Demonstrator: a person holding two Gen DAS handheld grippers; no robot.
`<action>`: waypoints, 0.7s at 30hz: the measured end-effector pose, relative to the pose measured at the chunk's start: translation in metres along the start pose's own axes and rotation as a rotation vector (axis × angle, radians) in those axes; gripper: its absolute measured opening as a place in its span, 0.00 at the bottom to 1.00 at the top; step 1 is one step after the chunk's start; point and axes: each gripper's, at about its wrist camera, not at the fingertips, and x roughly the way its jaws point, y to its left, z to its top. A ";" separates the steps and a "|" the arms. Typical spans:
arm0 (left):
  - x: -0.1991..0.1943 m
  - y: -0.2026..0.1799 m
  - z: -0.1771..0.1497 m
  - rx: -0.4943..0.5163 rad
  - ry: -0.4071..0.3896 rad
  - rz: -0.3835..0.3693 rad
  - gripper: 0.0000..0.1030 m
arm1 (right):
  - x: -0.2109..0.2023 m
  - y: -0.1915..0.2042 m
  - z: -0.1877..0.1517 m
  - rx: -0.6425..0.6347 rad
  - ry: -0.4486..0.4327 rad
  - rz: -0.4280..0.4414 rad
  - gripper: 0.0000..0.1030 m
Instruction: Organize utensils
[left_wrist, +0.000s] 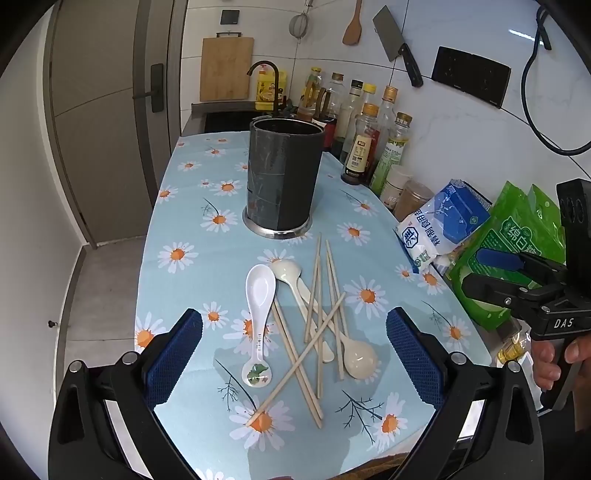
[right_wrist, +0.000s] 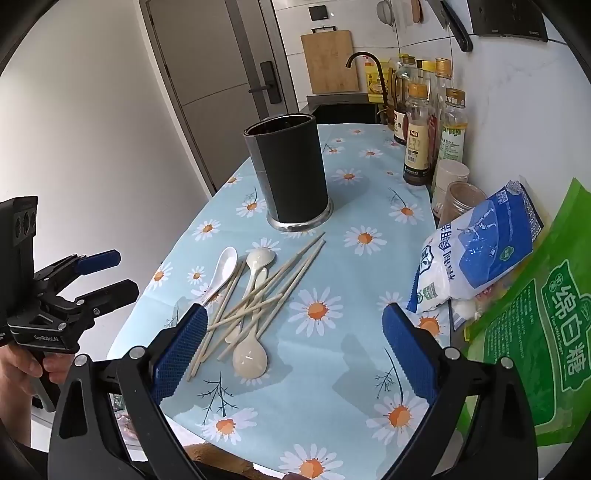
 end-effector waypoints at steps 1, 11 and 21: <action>0.000 0.000 0.000 0.000 0.000 0.001 0.94 | 0.000 0.000 0.000 0.002 -0.001 0.000 0.92; -0.004 0.000 -0.001 0.001 0.002 -0.002 0.94 | 0.001 0.000 -0.002 0.002 0.000 0.003 0.92; -0.004 0.004 -0.006 -0.014 0.006 -0.001 0.94 | 0.003 0.005 -0.004 -0.002 0.009 0.004 0.92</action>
